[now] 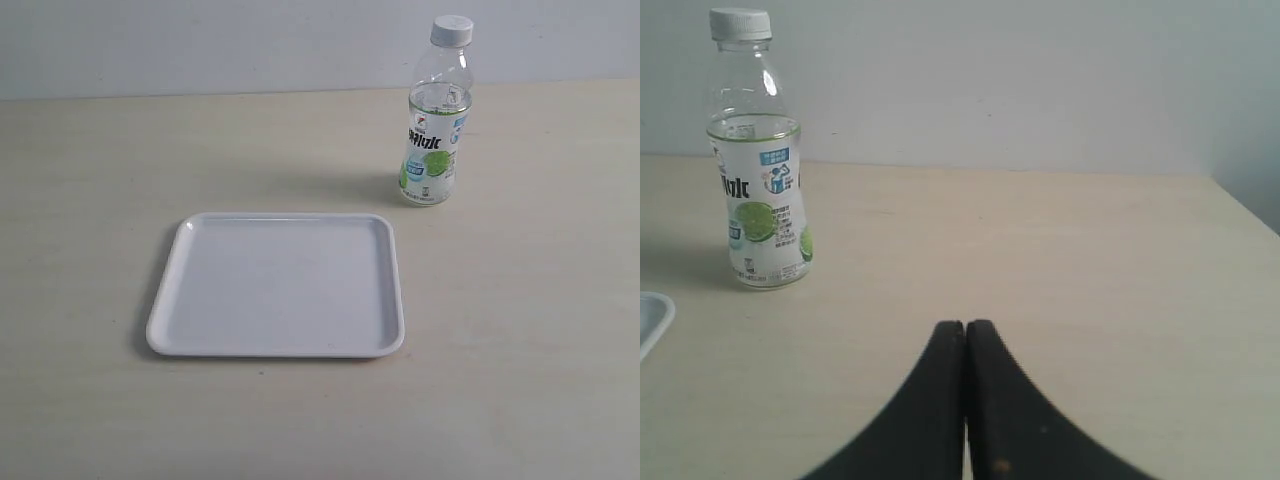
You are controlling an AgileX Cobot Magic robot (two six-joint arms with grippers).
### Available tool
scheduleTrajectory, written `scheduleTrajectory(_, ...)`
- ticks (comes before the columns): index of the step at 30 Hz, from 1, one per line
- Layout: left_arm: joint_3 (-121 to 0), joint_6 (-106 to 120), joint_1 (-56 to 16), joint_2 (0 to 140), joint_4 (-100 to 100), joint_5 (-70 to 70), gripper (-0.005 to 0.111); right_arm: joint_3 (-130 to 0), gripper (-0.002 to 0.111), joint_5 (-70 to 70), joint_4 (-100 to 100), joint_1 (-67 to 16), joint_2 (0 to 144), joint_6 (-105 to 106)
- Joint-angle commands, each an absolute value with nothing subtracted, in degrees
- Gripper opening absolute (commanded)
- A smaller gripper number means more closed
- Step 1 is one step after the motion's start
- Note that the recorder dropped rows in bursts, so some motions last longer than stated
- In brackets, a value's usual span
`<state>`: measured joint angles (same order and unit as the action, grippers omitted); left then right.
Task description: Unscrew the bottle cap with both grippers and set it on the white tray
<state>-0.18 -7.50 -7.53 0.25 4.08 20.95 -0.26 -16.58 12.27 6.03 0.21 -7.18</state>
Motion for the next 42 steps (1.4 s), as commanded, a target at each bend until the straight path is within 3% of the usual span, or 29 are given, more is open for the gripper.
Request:
scheduleTrajectory(1, 0.0, -7.6, -7.3, 0.0, 3.9, 20.5, 0.0, 0.0, 0.0, -15.4, 13.3, 6.0, 0.0, -6.7)
scheduleTrajectory(7, 0.0, -7.6, -7.3, 0.0, 3.9, 20.5, 0.0, 0.0, 0.0, -4.2, -2.6, 6.0, 0.0, -14.9)
scheduleTrajectory(18, 0.0, -7.6, -7.3, 0.0, 3.9, 20.5, 0.0, 0.0, 0.0, 21.2, -7.3, 6.0, 0.0, -15.7)
scheduleTrajectory(28, 0.0, -7.6, -7.3, 0.0, 3.9, 20.5, 0.0, -1.5, 0.0, 34.1, -6.7, 6.0, 2.3, -4.4)
scheduleTrajectory(34, 0.0, -7.6, -7.3, 0.0, 3.9, 20.5, 0.0, -11.2, 0.0, 34.0, -1.3, 6.0, 19.3, 1.4)
scheduleTrajectory(42, 0.0, -7.6, -7.3, 0.0, 3.9, 20.5, 0.0, -21.7, 0.0, 32.2, 9.6, 6.0, 57.3, -6.1)
